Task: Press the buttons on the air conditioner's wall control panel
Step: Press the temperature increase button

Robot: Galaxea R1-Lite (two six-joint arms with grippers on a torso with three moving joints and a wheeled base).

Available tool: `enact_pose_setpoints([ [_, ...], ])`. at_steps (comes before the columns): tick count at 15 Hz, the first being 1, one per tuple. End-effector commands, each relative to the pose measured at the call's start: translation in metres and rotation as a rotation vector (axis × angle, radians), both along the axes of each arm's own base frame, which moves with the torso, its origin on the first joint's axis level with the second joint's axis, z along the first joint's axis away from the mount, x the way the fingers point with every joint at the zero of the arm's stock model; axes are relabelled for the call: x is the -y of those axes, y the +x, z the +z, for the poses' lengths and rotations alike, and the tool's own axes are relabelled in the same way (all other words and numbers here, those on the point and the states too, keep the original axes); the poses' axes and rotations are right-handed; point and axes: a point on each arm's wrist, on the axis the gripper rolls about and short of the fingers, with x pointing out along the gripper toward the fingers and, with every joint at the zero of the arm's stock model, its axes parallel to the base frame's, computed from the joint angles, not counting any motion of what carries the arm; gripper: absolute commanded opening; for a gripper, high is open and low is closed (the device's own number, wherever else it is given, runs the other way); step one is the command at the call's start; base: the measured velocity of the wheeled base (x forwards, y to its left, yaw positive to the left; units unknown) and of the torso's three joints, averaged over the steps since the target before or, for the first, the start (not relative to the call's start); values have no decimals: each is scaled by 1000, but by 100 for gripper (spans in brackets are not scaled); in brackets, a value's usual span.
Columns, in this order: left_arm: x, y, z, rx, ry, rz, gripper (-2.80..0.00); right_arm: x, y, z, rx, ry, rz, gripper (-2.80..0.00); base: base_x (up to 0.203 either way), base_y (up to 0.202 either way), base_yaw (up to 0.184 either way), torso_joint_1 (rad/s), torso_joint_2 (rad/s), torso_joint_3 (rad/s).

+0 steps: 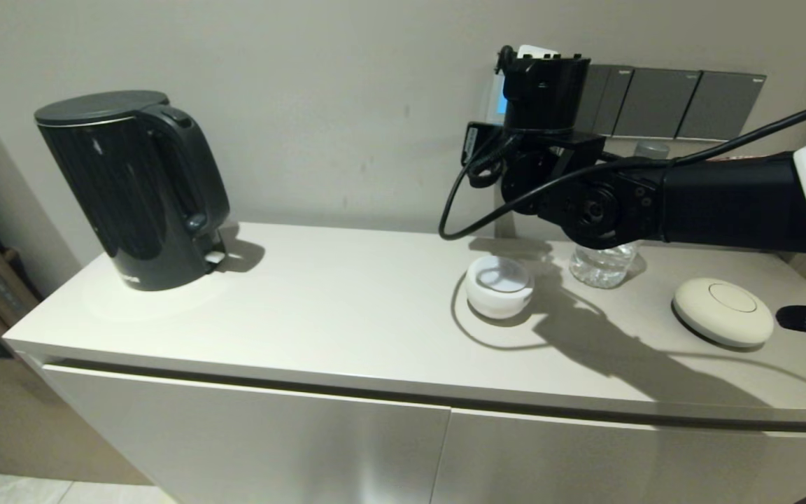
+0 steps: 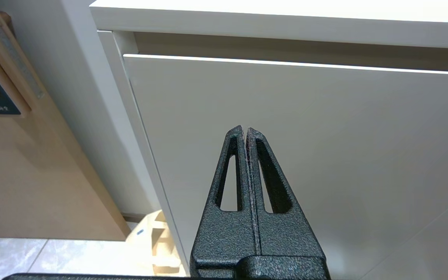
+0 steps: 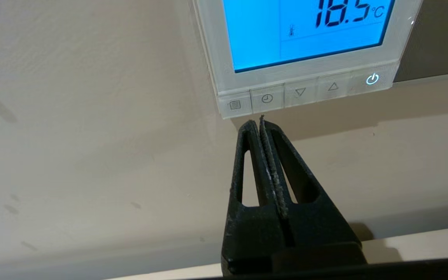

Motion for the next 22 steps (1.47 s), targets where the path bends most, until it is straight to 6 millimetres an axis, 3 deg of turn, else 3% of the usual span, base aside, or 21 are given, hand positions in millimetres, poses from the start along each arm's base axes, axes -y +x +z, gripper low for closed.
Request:
enact_pose_setpoints([
  [1, 0, 0, 0, 0, 0, 1, -280, 0, 3, -2, -3, -2, -5, -280, 0, 0, 0, 0, 0, 0],
  [22, 0, 0, 0, 0, 0, -1, -280, 2, 4, 1, 9, 4, -8, -280, 0, 0, 0, 0, 0, 0],
])
